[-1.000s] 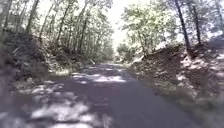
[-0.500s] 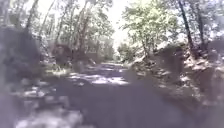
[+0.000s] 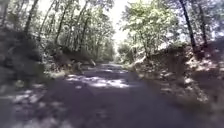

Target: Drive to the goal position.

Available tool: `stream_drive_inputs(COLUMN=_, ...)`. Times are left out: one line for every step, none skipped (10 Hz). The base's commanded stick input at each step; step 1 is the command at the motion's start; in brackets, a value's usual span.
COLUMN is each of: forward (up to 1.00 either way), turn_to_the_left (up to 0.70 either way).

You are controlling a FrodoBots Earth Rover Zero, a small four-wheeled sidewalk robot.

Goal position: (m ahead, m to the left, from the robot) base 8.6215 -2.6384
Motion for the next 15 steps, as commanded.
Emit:
stream_drive_inputs(forward=0.45, turn_to_the_left=-0.27)
stream_drive_inputs(forward=0.45, turn_to_the_left=-0.27)
stream_drive_inputs(forward=0.45, turn_to_the_left=-0.27)
stream_drive_inputs(forward=0.45, turn_to_the_left=-0.27)
stream_drive_inputs(forward=0.45, turn_to_the_left=-0.13)
stream_drive_inputs(forward=0.45, turn_to_the_left=0.0)
stream_drive_inputs(forward=0.45, turn_to_the_left=0.0)
stream_drive_inputs(forward=0.45, turn_to_the_left=0.0)
stream_drive_inputs(forward=0.45, turn_to_the_left=0.0)
stream_drive_inputs(forward=0.45, turn_to_the_left=0.0)
stream_drive_inputs(forward=0.45, turn_to_the_left=0.0)
stream_drive_inputs(forward=0.45, turn_to_the_left=0.0)
stream_drive_inputs(forward=0.45, turn_to_the_left=0.0)
stream_drive_inputs(forward=0.45, turn_to_the_left=0.0)
stream_drive_inputs(forward=0.45, turn_to_the_left=0.0)
